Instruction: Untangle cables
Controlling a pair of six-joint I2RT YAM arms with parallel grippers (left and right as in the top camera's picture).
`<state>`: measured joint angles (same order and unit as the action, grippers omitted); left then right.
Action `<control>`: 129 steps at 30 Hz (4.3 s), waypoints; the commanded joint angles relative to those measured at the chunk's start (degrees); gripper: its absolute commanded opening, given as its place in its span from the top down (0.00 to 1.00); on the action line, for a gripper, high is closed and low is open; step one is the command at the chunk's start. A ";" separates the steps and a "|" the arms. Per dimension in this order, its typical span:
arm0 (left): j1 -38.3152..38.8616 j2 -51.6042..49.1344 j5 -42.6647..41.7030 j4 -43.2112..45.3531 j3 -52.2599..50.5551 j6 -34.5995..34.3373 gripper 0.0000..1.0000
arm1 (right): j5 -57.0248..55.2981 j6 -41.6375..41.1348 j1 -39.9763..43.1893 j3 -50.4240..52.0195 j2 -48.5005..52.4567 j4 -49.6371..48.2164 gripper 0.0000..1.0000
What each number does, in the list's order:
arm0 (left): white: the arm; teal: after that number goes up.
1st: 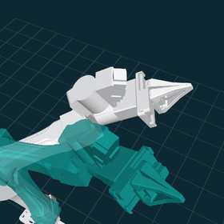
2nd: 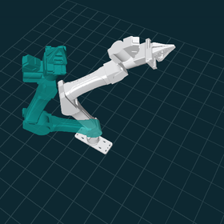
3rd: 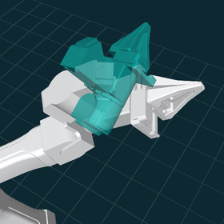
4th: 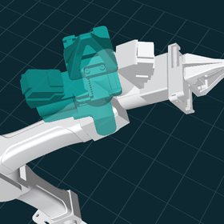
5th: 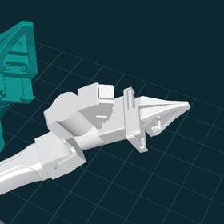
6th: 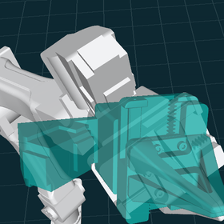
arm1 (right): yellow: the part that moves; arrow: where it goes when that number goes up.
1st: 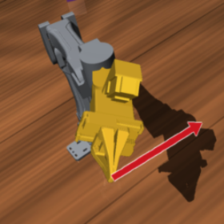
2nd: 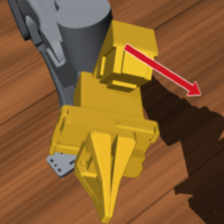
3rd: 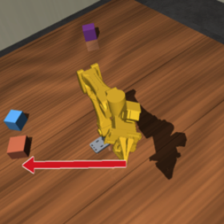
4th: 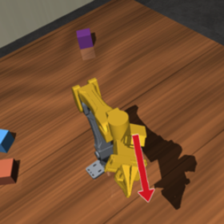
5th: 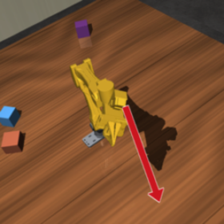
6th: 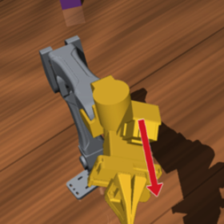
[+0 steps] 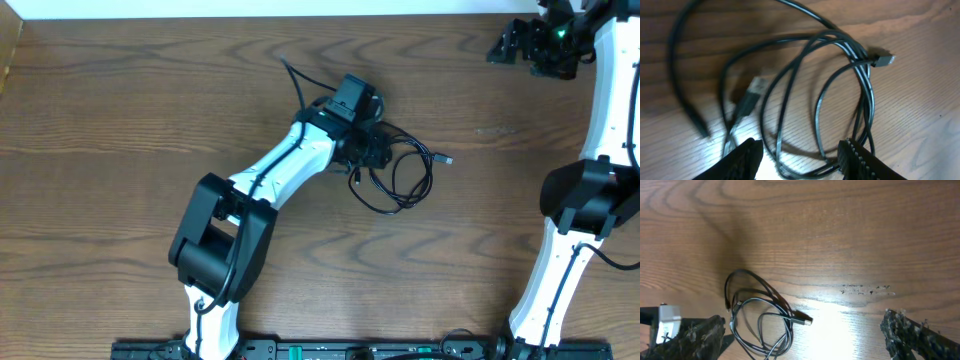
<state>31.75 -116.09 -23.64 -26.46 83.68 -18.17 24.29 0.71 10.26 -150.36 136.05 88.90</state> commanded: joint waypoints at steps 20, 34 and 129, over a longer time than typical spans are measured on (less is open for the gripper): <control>2.54 -5.31 10.67 7.93 0.92 0.59 0.69 | -3.21 1.33 -0.59 0.13 0.61 -0.17 0.04; 2.73 -5.51 10.62 8.37 0.94 -0.17 0.92 | -3.17 1.31 -0.61 0.13 0.61 0.37 0.06; -22.56 24.98 -6.01 -3.32 0.92 -8.37 0.92 | -5.97 -8.85 -18.49 0.37 17.97 -0.83 0.30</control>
<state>4.93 -89.19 -34.44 -29.19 84.42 -30.24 9.80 -11.86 -9.74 -149.93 153.75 87.85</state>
